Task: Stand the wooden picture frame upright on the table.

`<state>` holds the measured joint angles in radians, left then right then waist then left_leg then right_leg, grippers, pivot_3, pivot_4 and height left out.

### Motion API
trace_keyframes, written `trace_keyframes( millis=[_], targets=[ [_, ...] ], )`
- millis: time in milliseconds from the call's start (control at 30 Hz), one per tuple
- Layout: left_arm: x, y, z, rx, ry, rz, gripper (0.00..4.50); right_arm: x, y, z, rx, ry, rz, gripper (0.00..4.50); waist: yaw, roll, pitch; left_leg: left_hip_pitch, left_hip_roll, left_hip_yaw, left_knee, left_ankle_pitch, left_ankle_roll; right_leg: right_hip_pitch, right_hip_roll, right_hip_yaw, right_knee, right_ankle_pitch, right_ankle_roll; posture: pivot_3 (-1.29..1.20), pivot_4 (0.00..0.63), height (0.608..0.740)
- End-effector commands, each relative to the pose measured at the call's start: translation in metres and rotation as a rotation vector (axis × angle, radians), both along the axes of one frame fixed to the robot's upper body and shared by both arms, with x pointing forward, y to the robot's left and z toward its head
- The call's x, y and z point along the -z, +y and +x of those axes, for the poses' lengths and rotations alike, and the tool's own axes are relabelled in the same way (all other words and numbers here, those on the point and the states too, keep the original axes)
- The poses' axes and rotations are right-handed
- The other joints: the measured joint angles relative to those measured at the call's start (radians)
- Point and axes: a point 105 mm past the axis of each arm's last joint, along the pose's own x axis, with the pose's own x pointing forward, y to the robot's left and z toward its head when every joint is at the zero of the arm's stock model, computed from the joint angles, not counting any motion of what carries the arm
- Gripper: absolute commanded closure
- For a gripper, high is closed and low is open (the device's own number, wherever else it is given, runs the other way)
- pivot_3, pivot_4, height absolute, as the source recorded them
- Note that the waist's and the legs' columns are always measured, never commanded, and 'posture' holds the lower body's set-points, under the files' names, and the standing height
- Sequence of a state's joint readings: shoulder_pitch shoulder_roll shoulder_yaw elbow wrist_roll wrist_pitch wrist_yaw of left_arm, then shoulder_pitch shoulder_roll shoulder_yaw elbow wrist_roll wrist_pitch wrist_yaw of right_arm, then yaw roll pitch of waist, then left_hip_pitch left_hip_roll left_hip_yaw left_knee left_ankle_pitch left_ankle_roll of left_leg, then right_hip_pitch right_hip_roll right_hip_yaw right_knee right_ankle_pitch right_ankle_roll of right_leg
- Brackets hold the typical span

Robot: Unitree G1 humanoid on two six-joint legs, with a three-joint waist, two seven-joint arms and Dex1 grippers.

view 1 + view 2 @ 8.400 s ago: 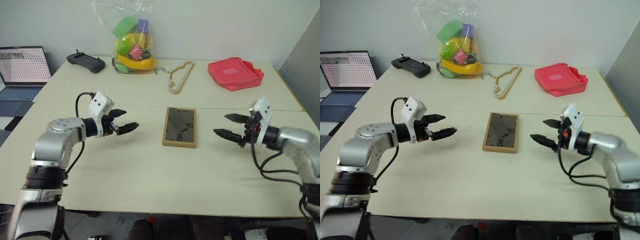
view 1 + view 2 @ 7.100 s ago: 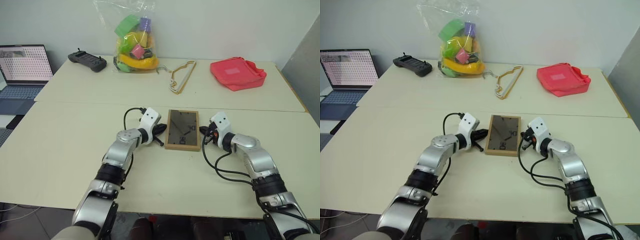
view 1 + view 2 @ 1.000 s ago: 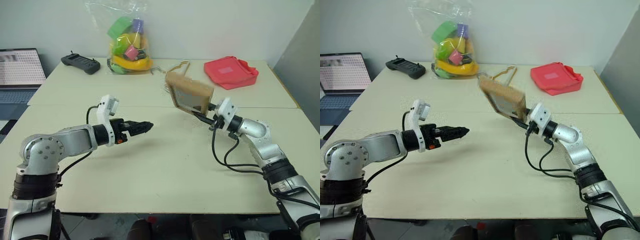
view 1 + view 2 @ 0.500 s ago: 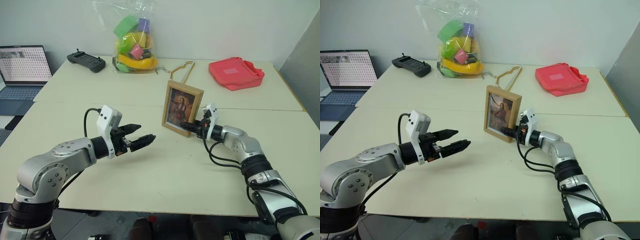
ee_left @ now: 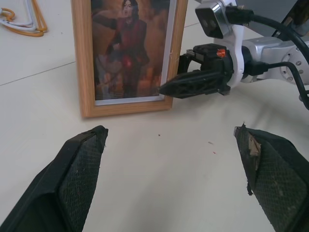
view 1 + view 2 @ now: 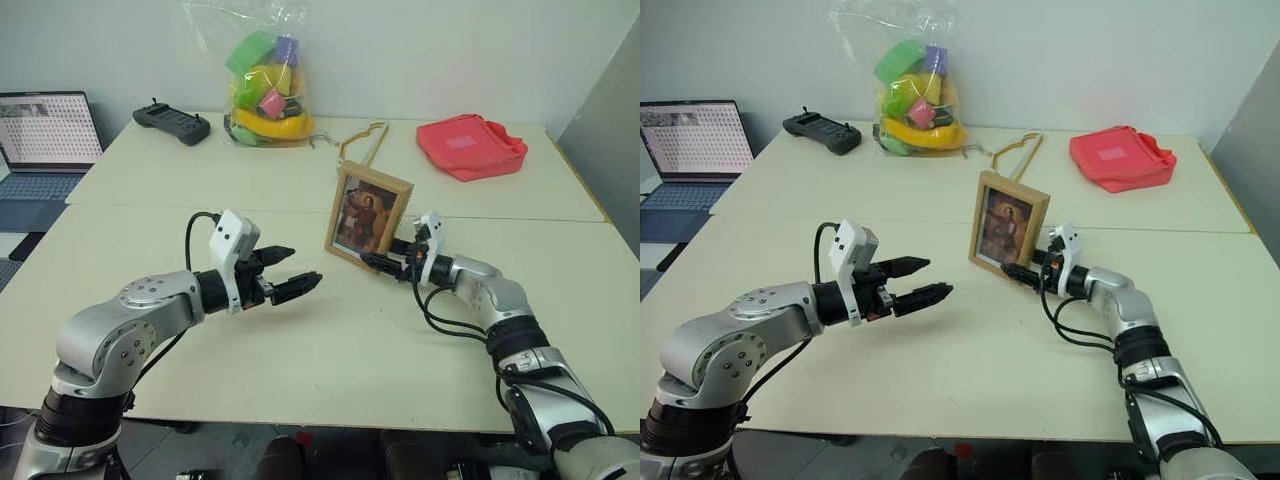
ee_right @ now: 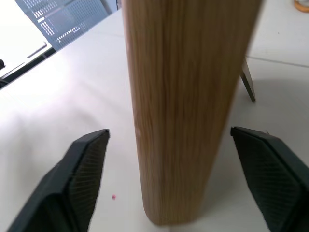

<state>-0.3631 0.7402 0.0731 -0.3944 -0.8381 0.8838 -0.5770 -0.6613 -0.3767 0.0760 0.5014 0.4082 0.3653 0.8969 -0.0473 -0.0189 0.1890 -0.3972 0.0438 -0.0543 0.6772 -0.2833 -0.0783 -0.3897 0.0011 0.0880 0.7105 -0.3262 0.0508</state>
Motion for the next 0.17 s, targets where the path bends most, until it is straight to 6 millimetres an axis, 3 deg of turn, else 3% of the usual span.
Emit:
trace_keyframes(
  millis=[33, 100, 167],
  targets=[
    [-0.013, 0.017, 0.015, -0.036, -0.069, 0.050, 0.00, -0.015, -0.039, -0.022, 0.012, -0.144, -0.151, 0.03, 0.011, 0.000, 0.000, 0.000, -0.001, 0.000, 0.000, 0.000, 0.000, 0.000, 0.000, 0.000, 0.000, 0.000, 0.000, 0.00, 0.150, 0.740],
    [-0.015, 0.024, 0.020, -0.042, -0.082, 0.075, 0.00, -0.025, -0.045, -0.035, -0.007, -0.187, -0.184, 0.03, 0.012, 0.001, 0.000, -0.001, -0.001, 0.000, 0.000, 0.000, 0.000, 0.000, 0.000, -0.001, -0.001, 0.000, 0.000, 0.00, 0.150, 0.740],
    [-0.019, 0.033, 0.026, -0.043, -0.089, 0.096, 0.00, -0.047, -0.046, -0.047, -0.036, -0.253, -0.190, 0.03, 0.011, 0.001, 0.001, 0.000, 0.000, 0.000, 0.000, 0.000, 0.000, 0.000, 0.000, 0.000, -0.001, 0.000, 0.000, 0.00, 0.150, 0.740]
  ],
)
